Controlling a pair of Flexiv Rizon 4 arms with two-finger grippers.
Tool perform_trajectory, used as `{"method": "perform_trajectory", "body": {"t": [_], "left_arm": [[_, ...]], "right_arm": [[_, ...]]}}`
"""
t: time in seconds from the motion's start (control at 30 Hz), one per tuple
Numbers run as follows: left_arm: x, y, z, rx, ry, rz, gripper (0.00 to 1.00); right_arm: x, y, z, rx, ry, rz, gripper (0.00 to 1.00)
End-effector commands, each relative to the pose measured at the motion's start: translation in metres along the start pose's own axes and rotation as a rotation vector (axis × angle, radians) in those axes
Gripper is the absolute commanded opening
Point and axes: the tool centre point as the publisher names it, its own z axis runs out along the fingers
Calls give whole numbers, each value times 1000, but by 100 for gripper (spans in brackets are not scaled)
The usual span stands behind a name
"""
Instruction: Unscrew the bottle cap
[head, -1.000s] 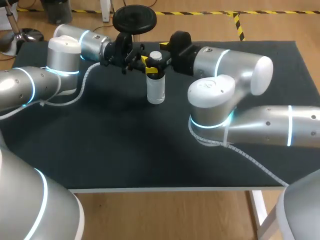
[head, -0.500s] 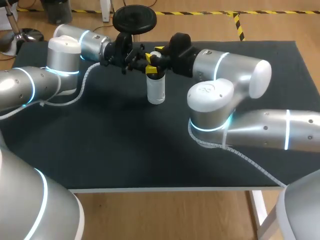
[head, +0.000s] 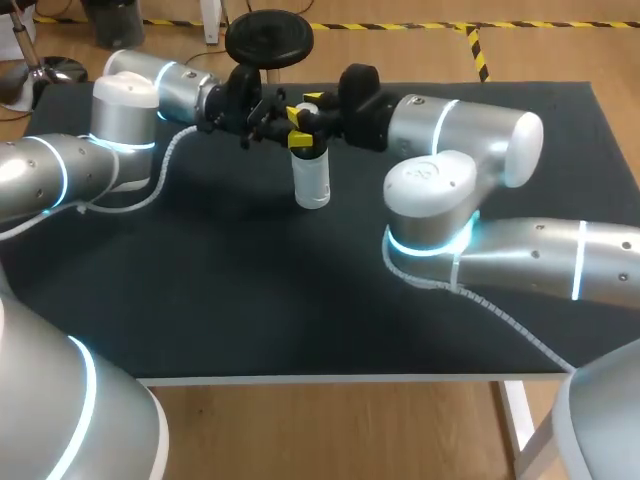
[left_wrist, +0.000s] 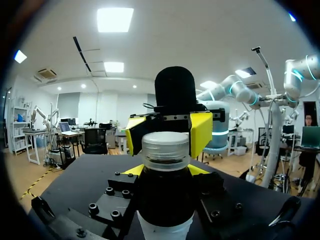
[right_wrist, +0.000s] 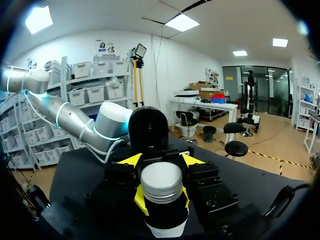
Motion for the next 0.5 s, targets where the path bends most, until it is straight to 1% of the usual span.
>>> {"method": "perform_trajectory", "body": {"t": [0.03, 0.07, 0.17, 0.3, 0.37, 0.4, 0.43, 0.5], "left_arm": [[0, -1, 6, -2, 4, 1, 0], [0, -1, 6, -2, 4, 1, 0], [0, -1, 6, -2, 4, 1, 0], [0, -1, 6, -2, 4, 1, 0], [0, -1, 6, -2, 4, 1, 0], [0, -1, 6, -2, 4, 1, 0], [0, -1, 6, -2, 4, 1, 0], [0, -1, 6, -2, 4, 1, 0]], "right_arm": [[-16, -7, -6, -100, 235, 1, 0], [-16, -7, -6, -110, 255, 0, 0], [-17, -6, -7, -132, 360, -41, 0], [-13, -8, -11, -168, 542, -62, 0], [-12, -9, -12, -171, 619, -68, 0], [-10, -10, -13, -177, 672, -72, 0], [-10, -10, -13, -184, 703, -70, 0], [-8, -10, -15, -191, 808, -71, 0]]}}
